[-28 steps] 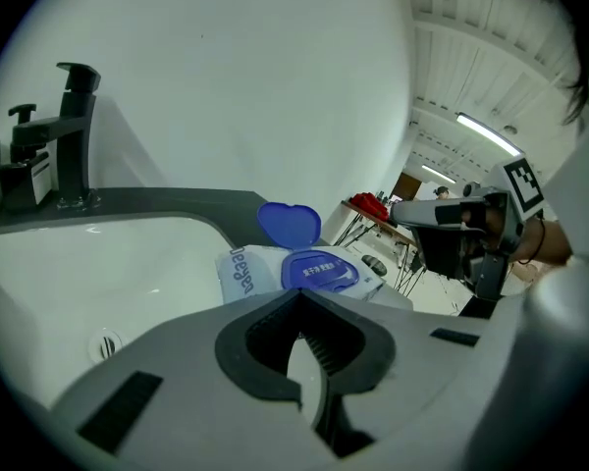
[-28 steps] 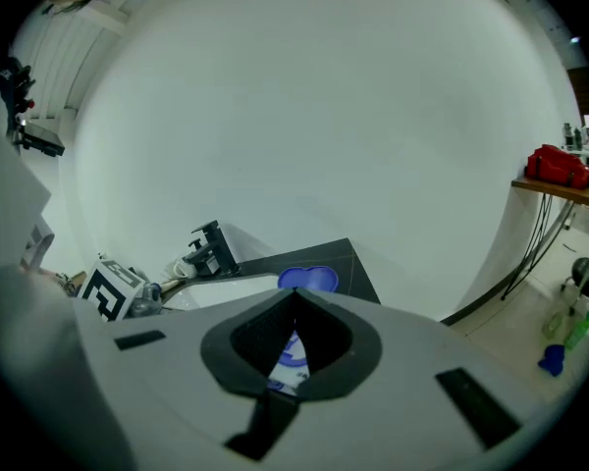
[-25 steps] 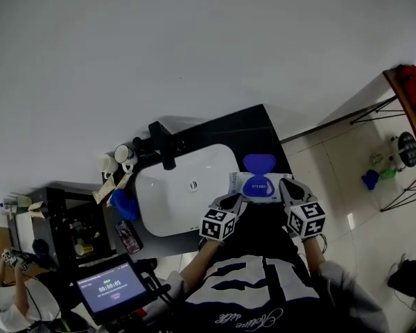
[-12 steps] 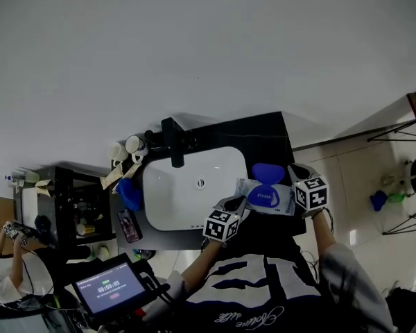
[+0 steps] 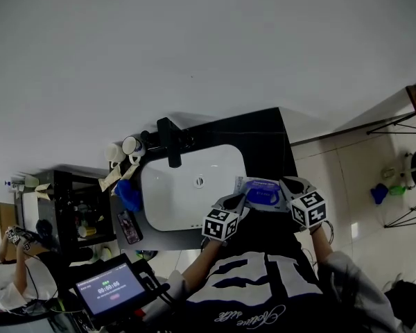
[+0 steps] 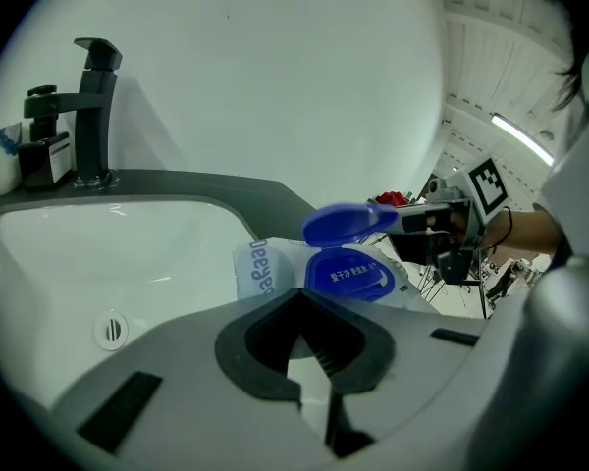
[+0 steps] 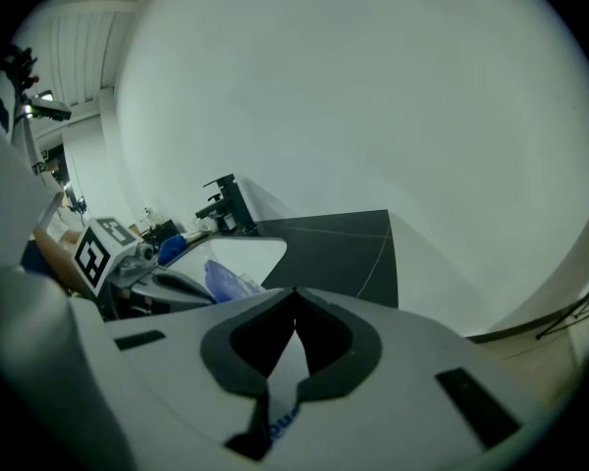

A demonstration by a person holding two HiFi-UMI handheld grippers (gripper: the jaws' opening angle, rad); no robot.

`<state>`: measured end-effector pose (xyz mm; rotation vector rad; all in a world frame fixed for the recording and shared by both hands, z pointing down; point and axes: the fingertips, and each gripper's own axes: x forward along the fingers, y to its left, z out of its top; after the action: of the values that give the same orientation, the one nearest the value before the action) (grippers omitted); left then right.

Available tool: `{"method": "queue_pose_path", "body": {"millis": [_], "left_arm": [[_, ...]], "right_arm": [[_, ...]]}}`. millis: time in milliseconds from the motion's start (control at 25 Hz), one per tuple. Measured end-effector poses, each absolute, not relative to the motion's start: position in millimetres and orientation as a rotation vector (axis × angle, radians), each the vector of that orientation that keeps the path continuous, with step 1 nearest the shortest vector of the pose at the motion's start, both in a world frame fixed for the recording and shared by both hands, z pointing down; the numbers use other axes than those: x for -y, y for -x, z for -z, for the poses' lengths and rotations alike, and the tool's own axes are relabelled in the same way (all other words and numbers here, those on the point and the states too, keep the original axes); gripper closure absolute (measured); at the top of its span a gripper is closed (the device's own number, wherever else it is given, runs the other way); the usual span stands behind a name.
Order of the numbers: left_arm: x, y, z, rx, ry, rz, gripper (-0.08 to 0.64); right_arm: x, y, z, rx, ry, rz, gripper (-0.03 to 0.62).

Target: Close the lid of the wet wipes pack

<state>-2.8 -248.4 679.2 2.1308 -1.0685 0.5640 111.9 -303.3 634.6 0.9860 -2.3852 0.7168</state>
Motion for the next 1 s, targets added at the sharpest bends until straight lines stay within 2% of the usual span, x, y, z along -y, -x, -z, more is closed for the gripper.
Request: {"method": "queue_pose_path", "body": {"millis": [440, 1000], "left_arm": [[250, 22, -681, 1.097, -2.154, -0.548, 0.560], [242, 29, -662, 1.030, -2.232, -0.515, 0.560]], "right_arm": [[252, -63, -664, 2.288, -0.786, -0.553, 0.597], [246, -62, -668, 2.161, -0.933, -0.487, 0.595]]}}
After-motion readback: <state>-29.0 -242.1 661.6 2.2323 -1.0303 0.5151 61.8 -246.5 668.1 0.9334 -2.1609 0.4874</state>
